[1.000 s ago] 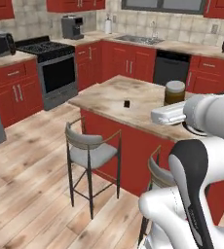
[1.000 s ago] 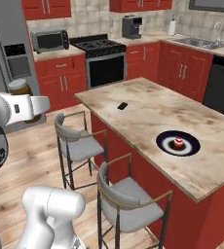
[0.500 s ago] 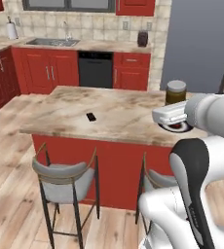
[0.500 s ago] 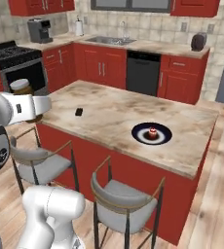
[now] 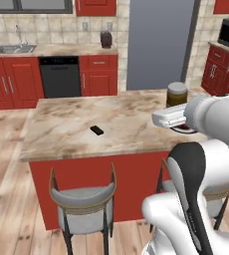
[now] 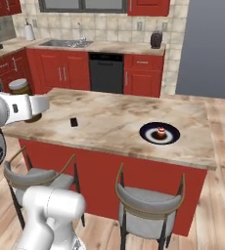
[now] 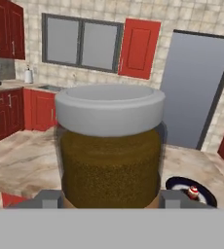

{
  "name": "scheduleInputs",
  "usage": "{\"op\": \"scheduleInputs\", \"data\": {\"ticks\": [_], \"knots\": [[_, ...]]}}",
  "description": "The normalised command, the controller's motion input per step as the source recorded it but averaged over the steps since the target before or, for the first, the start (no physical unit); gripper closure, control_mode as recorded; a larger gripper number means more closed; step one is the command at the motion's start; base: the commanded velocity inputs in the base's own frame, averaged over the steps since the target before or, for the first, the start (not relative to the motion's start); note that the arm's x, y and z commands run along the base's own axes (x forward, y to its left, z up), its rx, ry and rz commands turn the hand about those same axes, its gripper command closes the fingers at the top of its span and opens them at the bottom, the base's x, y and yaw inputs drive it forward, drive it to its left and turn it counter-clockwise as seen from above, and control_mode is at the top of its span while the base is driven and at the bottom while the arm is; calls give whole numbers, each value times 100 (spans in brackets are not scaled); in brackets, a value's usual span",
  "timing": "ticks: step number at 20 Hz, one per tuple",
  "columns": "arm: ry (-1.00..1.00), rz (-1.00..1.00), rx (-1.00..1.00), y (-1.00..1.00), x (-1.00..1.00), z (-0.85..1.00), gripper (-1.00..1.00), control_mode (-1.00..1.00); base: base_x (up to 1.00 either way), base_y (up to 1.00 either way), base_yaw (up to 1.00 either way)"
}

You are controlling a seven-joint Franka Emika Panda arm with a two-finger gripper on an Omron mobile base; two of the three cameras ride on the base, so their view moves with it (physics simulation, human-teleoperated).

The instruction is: Take the cinnamon bottle from the cabinet and place it on the dining table, next to the plate with the cupcake. Then take the chocolate from the dining counter and place it on the cupcake plate.

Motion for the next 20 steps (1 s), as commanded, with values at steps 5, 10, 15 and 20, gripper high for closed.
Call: {"op": "scheduleInputs", "data": {"ticks": [5,10,15,20], "knots": [[0,0,0,0,0,0,100,100,35,-35,-17],[0,0,0,0,0,0,100,100,67,-1,-8],[0,0,0,0,0,0,100,100,100,0,-1],[0,0,0,0,0,0,100,100,99,0,0]]}}
